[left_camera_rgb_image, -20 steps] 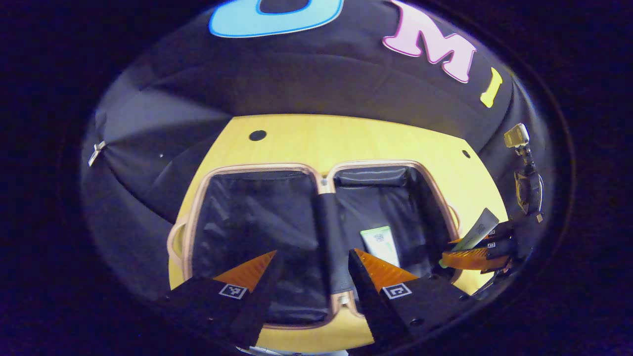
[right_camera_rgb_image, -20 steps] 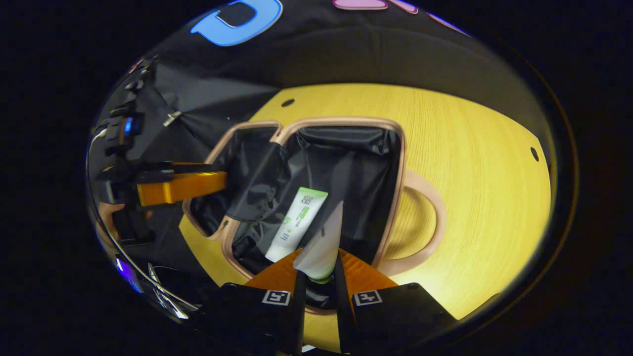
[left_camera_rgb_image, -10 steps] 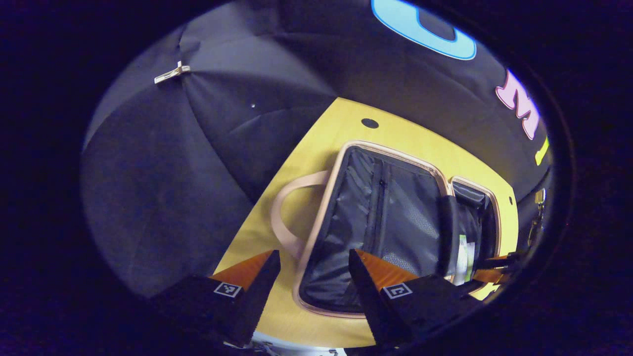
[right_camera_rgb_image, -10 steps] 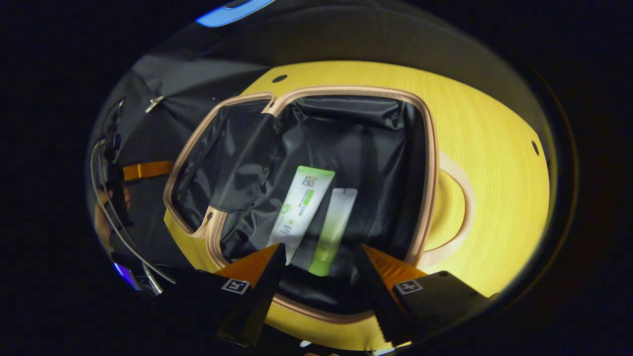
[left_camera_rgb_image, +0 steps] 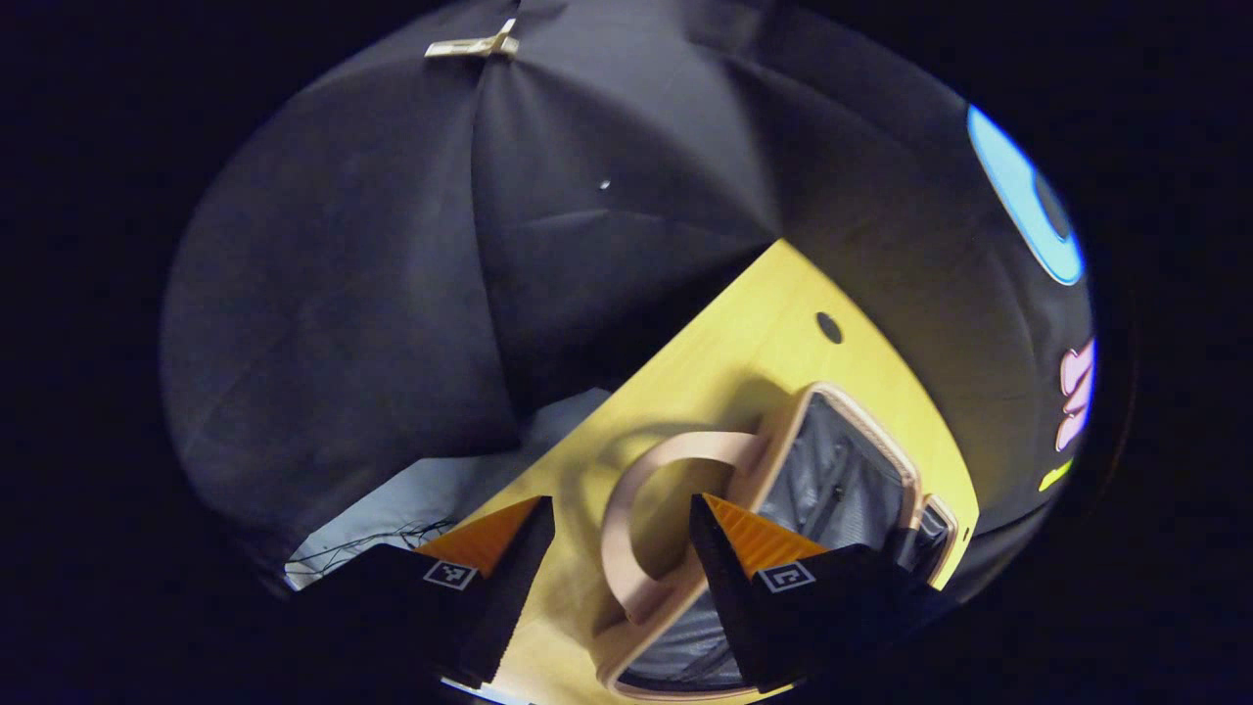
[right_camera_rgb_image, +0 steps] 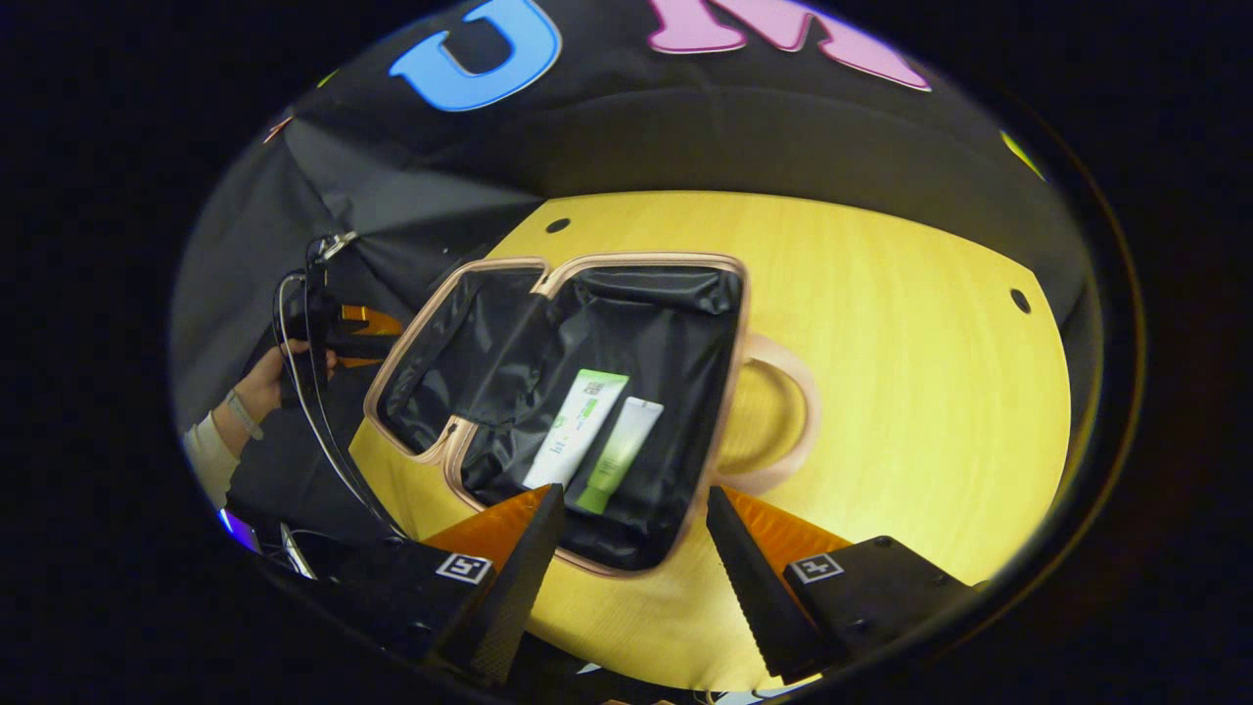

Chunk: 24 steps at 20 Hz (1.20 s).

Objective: First open the suitcase, pack the skin care products into it, and then close the suitcase.

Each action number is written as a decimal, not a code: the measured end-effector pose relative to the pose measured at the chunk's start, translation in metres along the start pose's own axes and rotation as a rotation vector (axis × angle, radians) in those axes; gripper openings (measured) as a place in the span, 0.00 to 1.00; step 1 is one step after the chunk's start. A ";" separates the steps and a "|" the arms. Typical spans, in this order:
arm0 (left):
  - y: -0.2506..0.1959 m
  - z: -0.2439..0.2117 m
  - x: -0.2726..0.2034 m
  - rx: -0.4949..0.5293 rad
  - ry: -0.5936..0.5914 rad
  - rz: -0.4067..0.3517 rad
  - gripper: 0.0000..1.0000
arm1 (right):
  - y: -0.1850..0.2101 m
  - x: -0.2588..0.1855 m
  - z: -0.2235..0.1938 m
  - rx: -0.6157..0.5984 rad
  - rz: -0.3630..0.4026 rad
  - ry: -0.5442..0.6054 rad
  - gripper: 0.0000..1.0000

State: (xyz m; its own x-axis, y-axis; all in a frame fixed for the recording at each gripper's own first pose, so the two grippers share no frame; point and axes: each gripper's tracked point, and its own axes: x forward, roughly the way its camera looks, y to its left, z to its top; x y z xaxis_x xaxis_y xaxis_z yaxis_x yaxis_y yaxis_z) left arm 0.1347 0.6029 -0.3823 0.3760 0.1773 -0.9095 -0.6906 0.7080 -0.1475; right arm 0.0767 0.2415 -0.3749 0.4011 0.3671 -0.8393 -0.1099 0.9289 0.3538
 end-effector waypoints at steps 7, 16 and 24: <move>-0.009 -0.014 0.021 0.182 0.110 0.048 0.22 | -0.036 -0.023 -0.017 0.100 -0.064 -0.008 0.94; -0.054 0.021 -0.044 0.436 -0.042 -0.012 0.10 | -0.030 -0.039 0.006 0.102 0.000 -0.089 0.93; -0.140 0.041 -0.175 0.514 -0.260 -0.127 0.08 | -0.046 -0.079 0.018 0.059 0.069 -0.175 0.93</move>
State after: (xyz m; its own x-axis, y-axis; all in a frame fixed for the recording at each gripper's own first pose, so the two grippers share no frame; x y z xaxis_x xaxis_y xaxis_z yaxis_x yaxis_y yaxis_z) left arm 0.1910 0.5004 -0.1866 0.6201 0.1848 -0.7624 -0.2663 0.9637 0.0171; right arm 0.0667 0.1691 -0.3170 0.5467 0.4108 -0.7297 -0.0912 0.8954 0.4358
